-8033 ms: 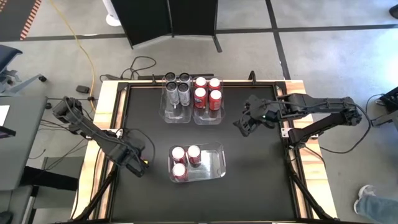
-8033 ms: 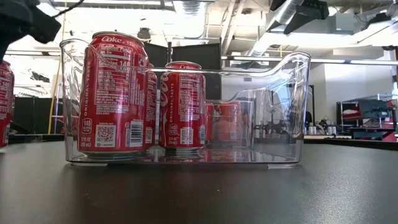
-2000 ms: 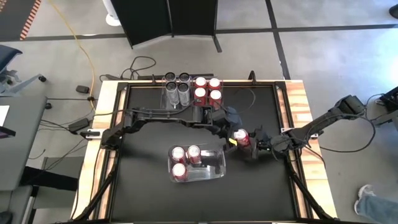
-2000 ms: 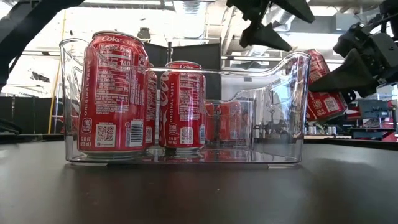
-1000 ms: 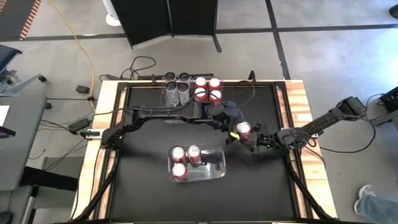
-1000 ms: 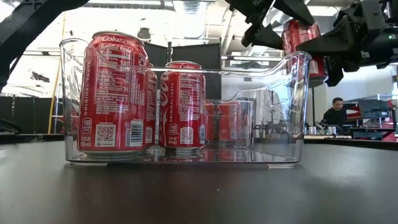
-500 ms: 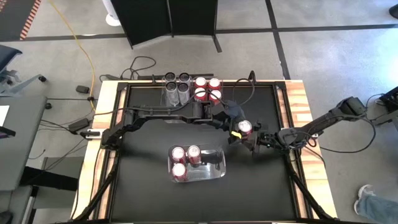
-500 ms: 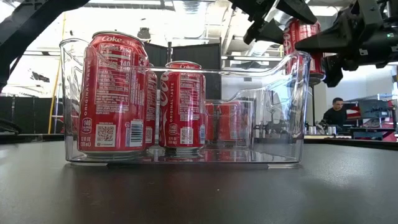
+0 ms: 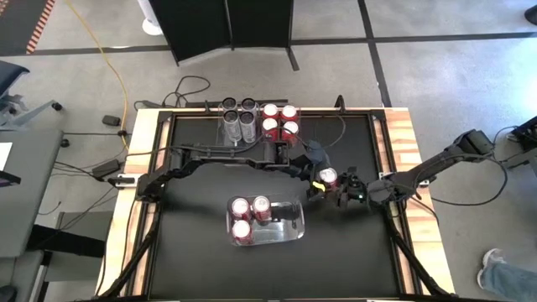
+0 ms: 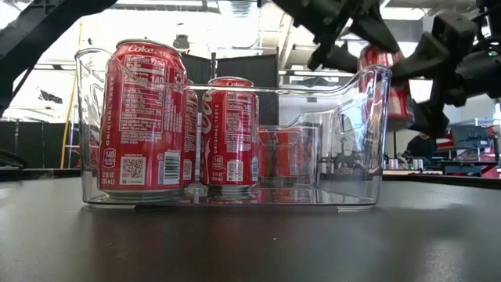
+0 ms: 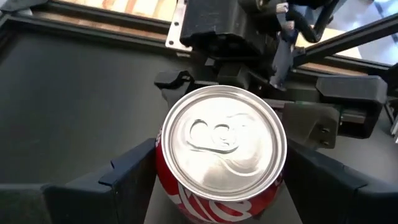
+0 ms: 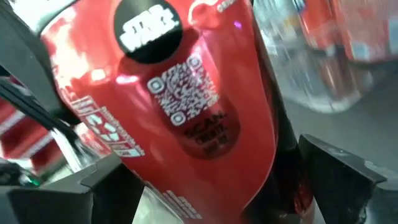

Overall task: Sort soda cans
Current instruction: Put the red-white soda can into the bottom transparent bin

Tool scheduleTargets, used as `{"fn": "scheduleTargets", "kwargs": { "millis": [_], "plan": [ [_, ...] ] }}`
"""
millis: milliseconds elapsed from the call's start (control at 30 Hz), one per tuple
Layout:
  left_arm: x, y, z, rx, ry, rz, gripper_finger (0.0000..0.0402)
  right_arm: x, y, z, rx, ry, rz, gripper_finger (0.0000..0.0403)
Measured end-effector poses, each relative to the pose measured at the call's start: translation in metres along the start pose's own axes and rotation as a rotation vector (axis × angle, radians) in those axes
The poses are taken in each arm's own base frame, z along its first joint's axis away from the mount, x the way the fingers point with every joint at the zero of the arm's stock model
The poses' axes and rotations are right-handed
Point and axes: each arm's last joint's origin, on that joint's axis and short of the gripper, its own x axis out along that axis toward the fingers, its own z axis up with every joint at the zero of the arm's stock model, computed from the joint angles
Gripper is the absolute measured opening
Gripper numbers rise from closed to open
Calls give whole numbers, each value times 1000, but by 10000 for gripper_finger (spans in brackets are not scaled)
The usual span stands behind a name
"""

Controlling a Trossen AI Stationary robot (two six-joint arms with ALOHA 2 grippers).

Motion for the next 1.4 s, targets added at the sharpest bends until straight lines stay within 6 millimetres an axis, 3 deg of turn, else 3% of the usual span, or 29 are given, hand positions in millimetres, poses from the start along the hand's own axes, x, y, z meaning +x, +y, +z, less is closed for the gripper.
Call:
{"fn": "scheduleTargets", "kwargs": {
  "millis": [133,333,433,667,833,967,1067,1200,1400],
  "plan": [
    [15,3,-20,-58,34,-11,296,2,5,-1,-34,100,-79,391],
    [30,1,-38,-97,-2,0,296,-2,7,2,-217,275,-250,391],
    [30,2,-41,-92,21,18,296,-6,5,-3,-314,330,-246,391],
    [25,0,-27,-52,-49,1,296,-5,11,-1,-430,315,-188,398],
    [26,-1,-35,40,-2,4,296,-9,8,-3,-258,378,-202,391],
    [31,-1,-46,21,46,-29,296,-14,1,-7,-8,561,-244,389],
    [33,-4,-48,55,26,-40,296,-19,0,-8,86,668,-229,389],
    [37,-9,-58,125,62,-47,296,-22,9,0,107,695,-199,389],
    [39,-18,-67,203,89,-61,296,-25,32,29,53,680,-179,388]
  ]
}}
